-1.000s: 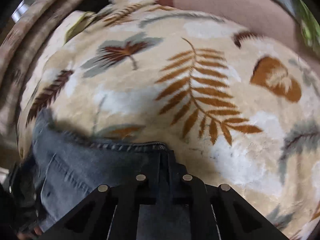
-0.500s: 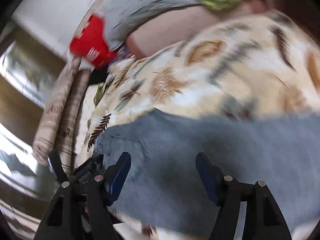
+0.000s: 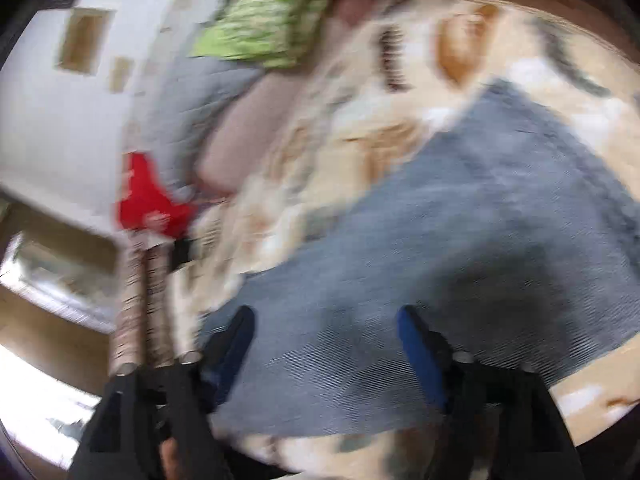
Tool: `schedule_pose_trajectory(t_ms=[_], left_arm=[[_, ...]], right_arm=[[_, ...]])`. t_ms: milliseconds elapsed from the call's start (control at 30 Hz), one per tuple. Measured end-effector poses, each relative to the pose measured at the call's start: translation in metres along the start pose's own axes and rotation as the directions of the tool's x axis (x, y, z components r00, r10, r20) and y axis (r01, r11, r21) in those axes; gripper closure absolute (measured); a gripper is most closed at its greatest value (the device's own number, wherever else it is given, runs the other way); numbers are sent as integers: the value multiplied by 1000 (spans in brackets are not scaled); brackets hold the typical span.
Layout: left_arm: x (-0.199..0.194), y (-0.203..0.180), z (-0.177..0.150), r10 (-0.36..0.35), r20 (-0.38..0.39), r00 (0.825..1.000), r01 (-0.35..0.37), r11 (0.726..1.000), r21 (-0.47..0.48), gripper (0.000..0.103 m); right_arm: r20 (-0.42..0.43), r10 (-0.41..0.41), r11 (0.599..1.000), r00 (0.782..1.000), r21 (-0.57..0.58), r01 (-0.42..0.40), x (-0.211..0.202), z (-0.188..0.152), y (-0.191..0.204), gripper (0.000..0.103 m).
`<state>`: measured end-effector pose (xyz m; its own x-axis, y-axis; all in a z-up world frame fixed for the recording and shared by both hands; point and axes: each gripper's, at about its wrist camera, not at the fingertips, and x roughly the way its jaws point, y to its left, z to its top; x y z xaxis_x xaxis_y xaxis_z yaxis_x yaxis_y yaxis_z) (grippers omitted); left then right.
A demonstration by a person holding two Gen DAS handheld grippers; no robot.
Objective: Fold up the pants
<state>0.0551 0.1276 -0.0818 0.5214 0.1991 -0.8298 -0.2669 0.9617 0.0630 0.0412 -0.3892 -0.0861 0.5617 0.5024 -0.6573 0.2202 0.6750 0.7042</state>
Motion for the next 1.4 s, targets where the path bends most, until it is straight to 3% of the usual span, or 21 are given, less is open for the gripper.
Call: schedule_pose_trajectory(t_ms=[33, 100, 233, 333, 400, 433, 467, 533, 667, 733, 800, 900, 1033, 1200, 1300, 1400], left_arm=[[8, 4, -1, -18, -18, 1000, 18, 1000, -19, 14], [5, 8, 0, -23, -8, 1000, 22, 999, -44, 12], [-15, 13, 4, -73, 61, 995, 79, 993, -85, 12], [-27, 10, 6, -96, 134, 986, 105, 993, -63, 12], [-10, 8, 6, -30, 73, 997, 33, 999, -37, 12], [5, 10, 4, -23, 10, 1000, 23, 999, -40, 12], [13, 14, 3, -44, -16, 999, 43, 998, -56, 11], [6, 22, 5, -75, 20, 997, 77, 990, -116, 11], [0, 23, 5, -87, 53, 995, 93, 989, -115, 11], [5, 22, 3, -118, 29, 993, 121, 984, -127, 11], [7, 19, 3, -106, 19, 994, 107, 988, -111, 11], [2, 17, 6, -98, 44, 994, 101, 990, -97, 11], [-9, 23, 7, -89, 94, 992, 103, 984, -145, 11], [-28, 24, 10, -53, 180, 982, 82, 984, -159, 11], [-40, 12, 13, -63, 182, 981, 90, 986, -143, 11], [-57, -14, 14, -94, 194, 976, 115, 988, -100, 11]], right_arm=[[-52, -56, 998, 997, 37, 58, 14, 2, -15, 25], [-38, -56, 998, 998, 34, 57, 9, 4, -5, 25], [-36, 30, 995, 999, -95, -33, 5, 11, 48, 25], [-86, 68, 991, 994, -113, -77, 41, 17, 62, 24], [-139, -10, 997, 990, -77, -1, 77, 21, 44, 25], [-175, -56, 998, 983, -34, 51, 95, 18, 30, 25], [-142, -46, 999, 989, -15, 44, 93, 18, 30, 25], [-157, -68, 997, 985, -46, 62, 88, 19, 48, 24], [-139, -43, 988, 989, -150, 22, 58, 8, 79, 24], [-131, -53, 988, 990, -148, 33, 70, 0, 77, 14], [-195, -143, 983, 970, -138, 118, 107, -4, 55, 10], [-132, -122, 986, 984, -126, 106, 95, -3, 71, 10], [-49, -17, 990, 999, -144, 10, 46, -19, 84, 10], [62, 9, 995, 998, 99, -15, -18, -34, 10, 10], [116, -23, 949, 993, 316, -15, -43, -35, -55, 10], [160, 2, 912, 987, 404, -67, -49, -32, -86, 10]])
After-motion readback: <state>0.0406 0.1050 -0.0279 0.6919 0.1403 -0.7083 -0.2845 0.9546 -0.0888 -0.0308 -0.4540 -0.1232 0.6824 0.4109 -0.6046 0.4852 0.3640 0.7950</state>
